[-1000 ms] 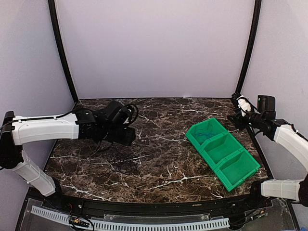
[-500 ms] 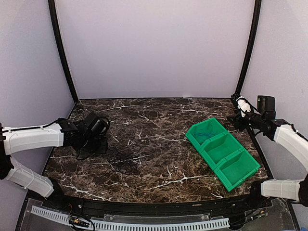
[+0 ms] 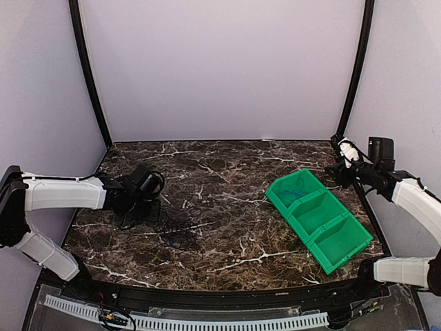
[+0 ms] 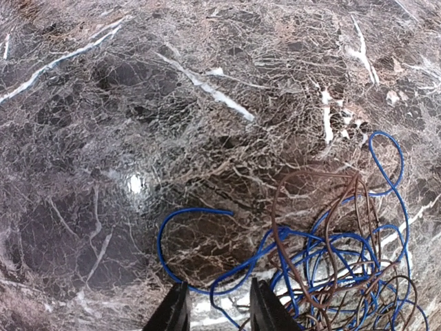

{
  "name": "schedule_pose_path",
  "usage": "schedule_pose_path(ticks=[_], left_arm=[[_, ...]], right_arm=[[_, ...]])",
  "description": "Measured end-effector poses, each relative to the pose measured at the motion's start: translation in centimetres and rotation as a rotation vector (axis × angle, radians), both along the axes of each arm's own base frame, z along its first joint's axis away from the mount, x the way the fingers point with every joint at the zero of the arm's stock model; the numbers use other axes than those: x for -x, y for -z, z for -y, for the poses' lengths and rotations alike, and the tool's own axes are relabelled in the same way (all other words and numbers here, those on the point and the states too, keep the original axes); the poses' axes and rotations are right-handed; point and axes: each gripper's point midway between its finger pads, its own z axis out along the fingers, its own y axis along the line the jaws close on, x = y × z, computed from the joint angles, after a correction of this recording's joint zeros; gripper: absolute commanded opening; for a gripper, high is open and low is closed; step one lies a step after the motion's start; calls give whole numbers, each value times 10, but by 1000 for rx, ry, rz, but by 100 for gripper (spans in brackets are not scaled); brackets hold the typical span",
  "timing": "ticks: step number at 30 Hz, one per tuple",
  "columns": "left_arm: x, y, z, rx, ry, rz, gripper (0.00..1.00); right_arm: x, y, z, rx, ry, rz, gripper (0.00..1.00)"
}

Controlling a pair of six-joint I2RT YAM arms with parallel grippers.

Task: Untangle the cables
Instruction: Pick up one of the twisted cables from the tangled cable pile.

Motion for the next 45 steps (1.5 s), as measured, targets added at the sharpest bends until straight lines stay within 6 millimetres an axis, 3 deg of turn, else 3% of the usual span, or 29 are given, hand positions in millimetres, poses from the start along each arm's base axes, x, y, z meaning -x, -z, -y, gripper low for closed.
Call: schedule_pose_path(ticks=[5, 10, 14, 17, 19, 24, 28, 34, 39, 45], left_arm=[[-5, 13, 1, -22, 10, -13, 20], [-6, 20, 0, -43, 24, -27, 3], [-7, 16, -1, -42, 29, -19, 0], [-6, 2, 2, -22, 53, 1, 0], [-6, -17, 9, 24, 95, 37, 0], [-2, -77, 27, 164, 212, 166, 0], [-3, -116, 34, 212, 270, 257, 0], [-1, -130, 34, 214, 303, 297, 0], [0, -136, 33, 230, 298, 318, 0], [2, -151, 28, 285, 253, 367, 0]], right_arm=[[0, 0, 0, 0, -1, -1, 55], [0, 0, -1, 0, -5, -1, 55], [2, 0, -6, -16, -33, -3, 53], [8, 0, -23, -44, -107, -18, 52], [13, 2, -47, -56, -186, -47, 52], [19, -10, -128, -79, -427, -110, 53], [11, -28, -192, -118, -563, -139, 64], [17, -34, -296, -216, -759, -217, 66], [54, -1, -390, -228, -932, -332, 69], [101, 38, -450, -226, -1041, -451, 74]])
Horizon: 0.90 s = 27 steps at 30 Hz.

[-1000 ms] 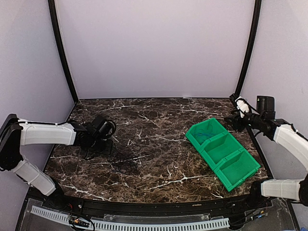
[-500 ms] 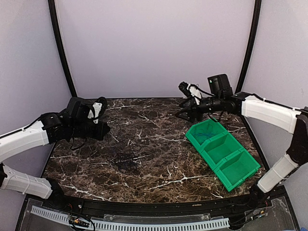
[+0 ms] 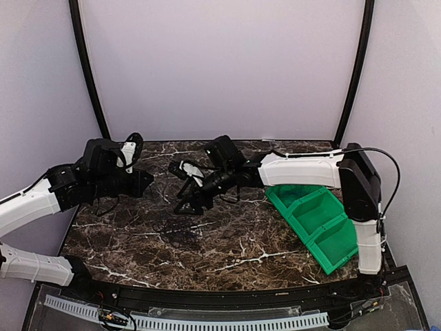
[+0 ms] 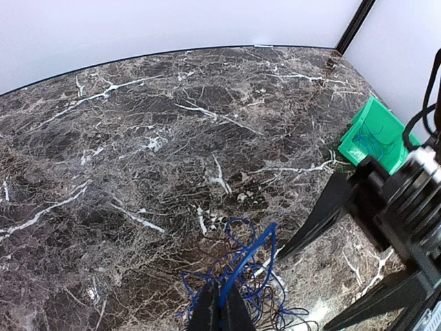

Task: Untangle the cables
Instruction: Pick up one of the twisted cables from the tangled cable pile, then hold the tangled cables at the center of the board.

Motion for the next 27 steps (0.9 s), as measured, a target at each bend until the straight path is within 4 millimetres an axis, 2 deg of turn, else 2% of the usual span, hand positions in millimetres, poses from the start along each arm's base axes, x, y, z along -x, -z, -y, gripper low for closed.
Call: schedule_pose_path(ticks=[3, 9, 14, 16, 20, 24, 27], left_arm=[[1, -6, -2, 42, -23, 15, 0], [0, -6, -3, 92, -58, 7, 0], [-1, -14, -4, 146, -87, 18, 0], [0, -17, -11, 148, -117, 23, 0], [0, -36, -19, 177, -148, 71, 0], [0, -72, -22, 228, -161, 143, 0], [1, -102, -29, 264, -179, 205, 0]], right_arm=[[9, 5, -17, -13, -19, -42, 76], [10, 4, -48, -55, -24, -87, 80], [18, 22, -73, -57, -32, -120, 76], [18, 27, -80, -59, -31, -123, 68], [20, 50, -89, -35, -20, -136, 35], [24, 81, -91, 18, -5, -158, 18], [26, 95, -90, 46, 11, -168, 4]])
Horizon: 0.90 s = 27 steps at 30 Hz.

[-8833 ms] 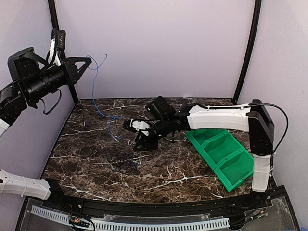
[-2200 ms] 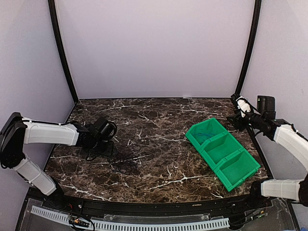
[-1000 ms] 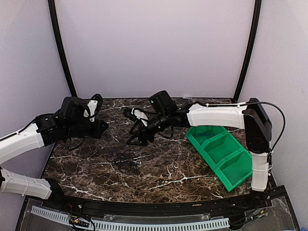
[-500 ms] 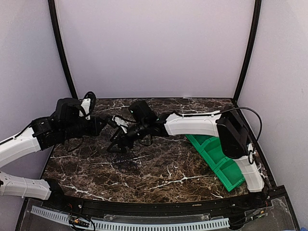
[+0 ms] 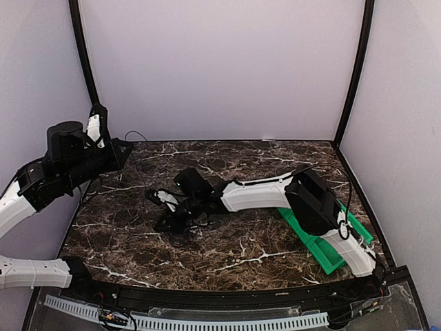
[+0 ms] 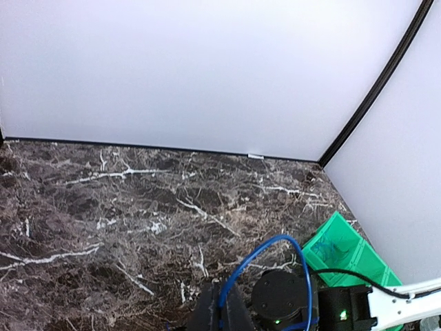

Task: Untangle the cables
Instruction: Hold the tangled cables at the center of the board, then pull one of the twisted cables from the tangled cable pile.

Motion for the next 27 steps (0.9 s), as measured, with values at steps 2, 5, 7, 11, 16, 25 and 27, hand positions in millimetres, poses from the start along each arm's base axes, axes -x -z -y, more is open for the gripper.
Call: schedule_pose_path(ticks=[2, 5, 7, 11, 16, 25, 27], left_arm=[[1, -19, -5, 10, -15, 36, 0], [4, -39, -10, -14, -23, 64, 0], [4, -46, -12, -64, -23, 64, 0], [-5, -69, -12, -184, -23, 81, 0], [-15, -120, -8, -268, -17, 158, 0], [50, -340, -72, 65, -180, 691, 0], [58, -348, -80, 84, -196, 719, 0]], right_arm=[[1, 5, 2, 10, 4, -6, 1], [0, 7, 2, -2, 10, -8, 0], [-2, 2, -2, -27, 15, 4, 0], [-8, -14, -11, -94, 23, 40, 0], [-16, -54, -23, -199, 38, 92, 14], [0, 45, 2, 45, 45, -24, 14], [2, 43, 1, 44, 44, -20, 15]])
